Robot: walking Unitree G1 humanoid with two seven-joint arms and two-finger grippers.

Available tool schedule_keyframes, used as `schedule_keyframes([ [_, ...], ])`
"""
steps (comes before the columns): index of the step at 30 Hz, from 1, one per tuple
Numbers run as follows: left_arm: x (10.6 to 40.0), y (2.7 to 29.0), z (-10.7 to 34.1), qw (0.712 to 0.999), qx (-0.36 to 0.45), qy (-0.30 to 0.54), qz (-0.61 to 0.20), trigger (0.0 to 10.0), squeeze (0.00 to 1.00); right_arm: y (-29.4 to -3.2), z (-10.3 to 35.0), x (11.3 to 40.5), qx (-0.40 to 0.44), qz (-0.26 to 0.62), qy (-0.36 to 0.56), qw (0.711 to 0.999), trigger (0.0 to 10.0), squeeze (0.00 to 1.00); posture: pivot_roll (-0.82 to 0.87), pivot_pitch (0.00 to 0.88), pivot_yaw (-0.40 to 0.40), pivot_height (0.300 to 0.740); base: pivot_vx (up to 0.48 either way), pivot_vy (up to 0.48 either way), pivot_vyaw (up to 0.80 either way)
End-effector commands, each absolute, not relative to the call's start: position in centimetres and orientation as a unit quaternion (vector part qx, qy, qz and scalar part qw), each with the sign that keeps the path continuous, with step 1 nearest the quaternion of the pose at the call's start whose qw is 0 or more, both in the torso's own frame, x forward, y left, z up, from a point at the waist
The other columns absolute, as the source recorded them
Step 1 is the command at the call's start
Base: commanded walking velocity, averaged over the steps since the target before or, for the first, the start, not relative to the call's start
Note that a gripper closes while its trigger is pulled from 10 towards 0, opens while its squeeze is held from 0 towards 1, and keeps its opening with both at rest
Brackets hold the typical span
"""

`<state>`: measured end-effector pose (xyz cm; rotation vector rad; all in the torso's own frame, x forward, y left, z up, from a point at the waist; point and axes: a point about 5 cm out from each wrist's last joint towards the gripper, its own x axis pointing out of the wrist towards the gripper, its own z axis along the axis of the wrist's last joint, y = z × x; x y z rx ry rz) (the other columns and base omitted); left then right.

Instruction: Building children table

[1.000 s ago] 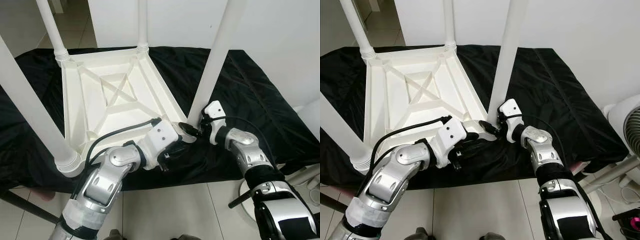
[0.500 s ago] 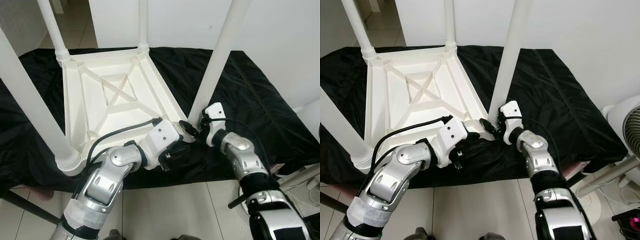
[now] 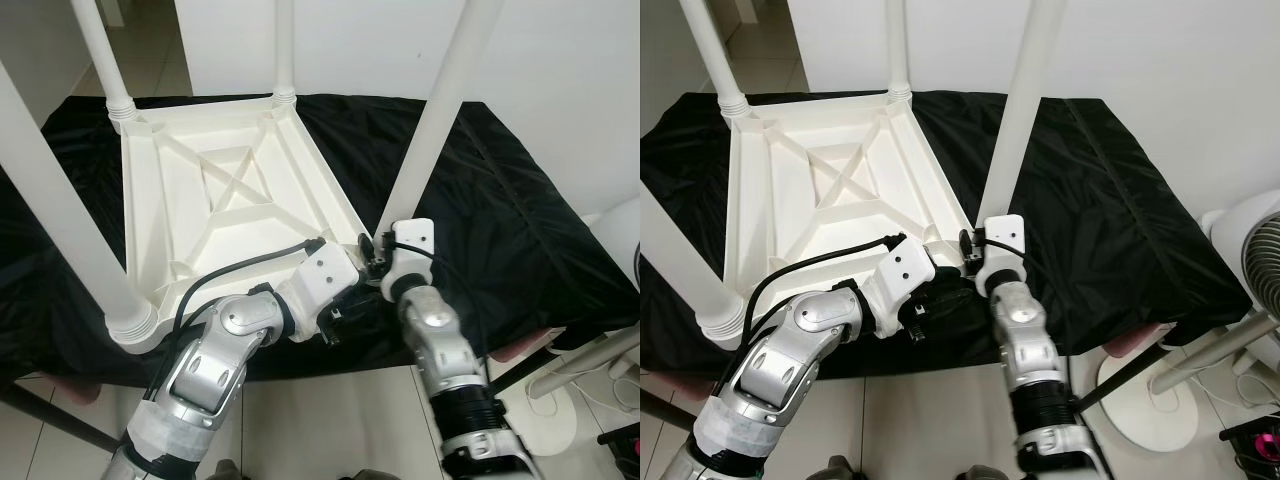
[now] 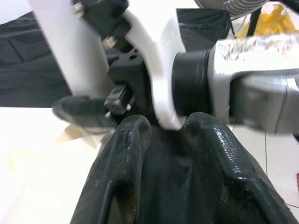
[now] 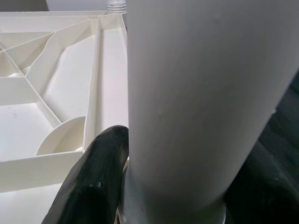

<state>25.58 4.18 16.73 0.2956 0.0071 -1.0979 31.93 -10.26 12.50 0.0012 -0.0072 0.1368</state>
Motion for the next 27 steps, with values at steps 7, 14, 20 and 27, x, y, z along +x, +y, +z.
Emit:
schedule_keyframes([
  [7, 25.9, 4.1, 16.4, 0.855, 0.143, 0.004, -0.498, 10.0, 0.00, -9.8, 12.0, 31.2, 0.031, 0.091, 0.010, 0.995, 10.0, 1.00, -0.09, 0.000, -0.021, 0.740, 0.000, 0.000, 0.00],
  [14, 26.0, 4.2, 16.5, 0.857, 0.146, 0.003, -0.495, 10.0, 0.00, -12.2, 12.5, 31.2, 0.011, 0.098, 0.006, 0.995, 10.0, 0.93, -0.08, 0.000, -0.026, 0.740, 0.000, 0.000, 0.00],
  [20, 25.9, 4.4, 16.4, 0.857, 0.148, 0.004, -0.493, 10.0, 0.00, -14.4, 13.1, 31.0, -0.019, 0.213, -0.015, 0.977, 10.0, 0.00, -0.08, 0.000, -0.025, 0.740, 0.000, 0.000, 0.00],
  [27, 26.1, 4.3, 16.5, 0.857, 0.151, 0.003, -0.493, 10.0, 0.00, -16.1, 13.9, 32.7, -0.086, 0.323, -0.011, 0.943, 10.0, 0.00, -0.09, 0.003, -0.011, 0.740, 0.000, 0.000, 0.00],
])
